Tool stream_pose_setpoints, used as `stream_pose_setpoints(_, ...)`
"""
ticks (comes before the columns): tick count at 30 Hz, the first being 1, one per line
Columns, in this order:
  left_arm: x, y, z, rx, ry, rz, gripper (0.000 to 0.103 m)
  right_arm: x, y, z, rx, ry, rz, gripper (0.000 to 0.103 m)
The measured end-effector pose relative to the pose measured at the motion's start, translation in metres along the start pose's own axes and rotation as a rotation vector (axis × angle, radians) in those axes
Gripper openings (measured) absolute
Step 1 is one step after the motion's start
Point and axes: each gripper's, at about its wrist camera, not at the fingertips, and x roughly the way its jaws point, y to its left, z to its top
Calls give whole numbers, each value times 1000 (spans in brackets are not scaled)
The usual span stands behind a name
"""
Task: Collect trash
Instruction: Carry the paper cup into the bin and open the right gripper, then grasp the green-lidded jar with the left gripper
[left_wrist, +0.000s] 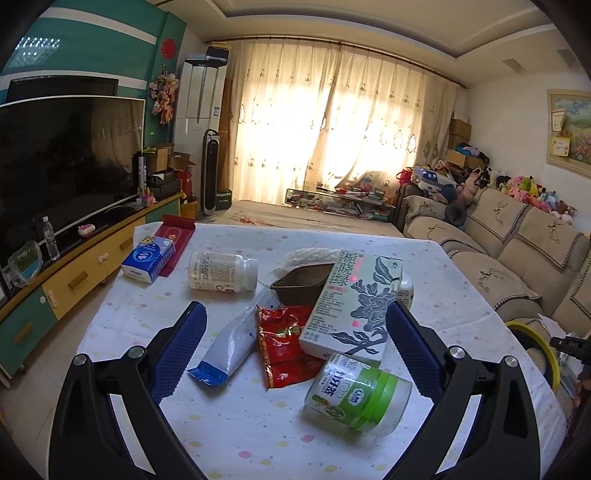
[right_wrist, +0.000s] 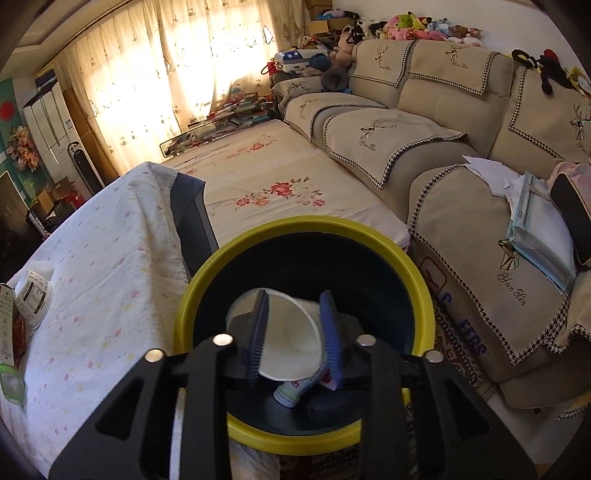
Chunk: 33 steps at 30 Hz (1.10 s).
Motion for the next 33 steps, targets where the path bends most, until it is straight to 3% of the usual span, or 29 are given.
stream_pose_setpoints(4,6,-5,-2,16,51,-116,96,-2,-1,0,-2,-4,3,38)
stream_pose_setpoints(9,9,-30,-9,127,85,-189,96,-1,1,-2,-11,7,21,40)
stream_pose_setpoints(13,19,-42,-16,188,130,-181,96,-2,5,-5,-11,15,35,40)
stream_pose_setpoints(24,43,-45,-23,209,209,-176,96,-1,2,-11,2,28,90,44)
stream_pose_setpoints(33,56,-47,-26,202,279,-265,96,2,1,-15,10,41,117,45)
